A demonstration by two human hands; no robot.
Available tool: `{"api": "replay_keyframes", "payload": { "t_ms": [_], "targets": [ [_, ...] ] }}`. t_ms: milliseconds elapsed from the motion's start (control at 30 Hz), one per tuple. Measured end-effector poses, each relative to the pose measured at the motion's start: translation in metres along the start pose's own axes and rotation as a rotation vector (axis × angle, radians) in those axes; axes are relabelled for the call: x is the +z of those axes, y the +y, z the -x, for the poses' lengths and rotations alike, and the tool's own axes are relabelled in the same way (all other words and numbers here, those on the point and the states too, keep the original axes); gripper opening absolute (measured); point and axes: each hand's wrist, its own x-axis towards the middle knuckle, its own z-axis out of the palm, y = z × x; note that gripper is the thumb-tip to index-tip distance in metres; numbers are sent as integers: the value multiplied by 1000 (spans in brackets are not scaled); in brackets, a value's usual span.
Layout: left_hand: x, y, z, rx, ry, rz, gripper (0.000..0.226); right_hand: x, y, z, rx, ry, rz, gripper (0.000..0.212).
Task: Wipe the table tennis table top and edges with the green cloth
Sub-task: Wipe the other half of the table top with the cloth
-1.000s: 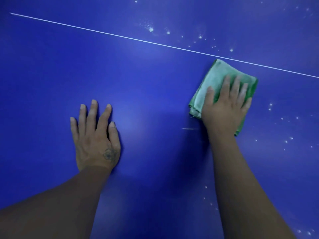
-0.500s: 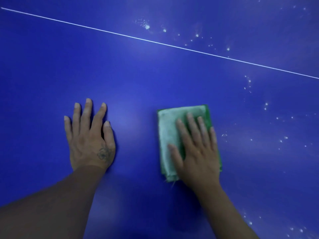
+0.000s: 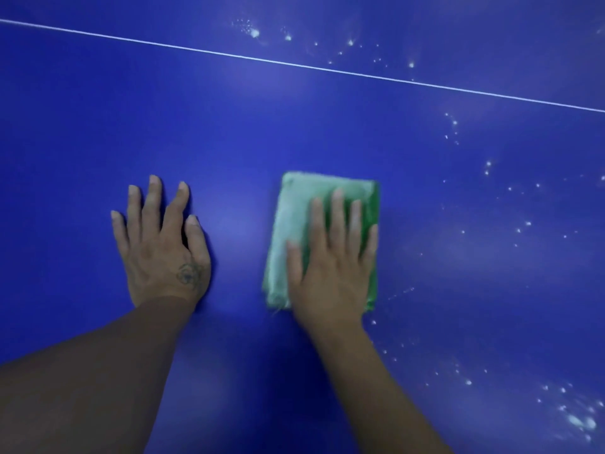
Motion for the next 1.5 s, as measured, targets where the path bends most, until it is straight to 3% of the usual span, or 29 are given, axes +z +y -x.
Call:
{"api": "replay_keyframes", "payload": {
  "t_ms": [200, 267, 367, 600, 833, 933, 1033, 1167, 1300, 1500],
  "targets": [
    [-4, 3, 1, -8, -26, -25, 56, -4, 46, 85, -407, -80, -93, 68],
    [-5, 3, 1, -16, -56, -49, 59, -11, 78, 68, -375, -52, -84, 70],
    [-6, 4, 2, -13, -64, -45, 60, -19, 105, 25, -142, -25, -65, 82],
    [-1, -2, 6, 35, -4, -55, 58, -11, 67, -2, 39, -22, 16, 81],
    [-10, -2, 9, 52, -71, -54, 59, -6, 27, 157, -188, 12, -17, 75],
    [-10, -7, 14, 60, -172, -71, 63, -12, 60, 203, -379, -58, -64, 78],
    [-15, -5, 60, 116, -206, -43, 67, -27, 109, 182, -525, -127, -32, 79],
    [-20, -5, 176, 273, -141, -36, 64, -41, 144, 127, -309, -125, -61, 73],
    [-15, -15, 246, 404, -180, -33, 69, -30, 128, 131, -137, -70, -63, 73],
    [-19, -14, 248, 387, -169, 12, 68, -19, 101, 260, -241, -37, -48, 72]
  ]
}}
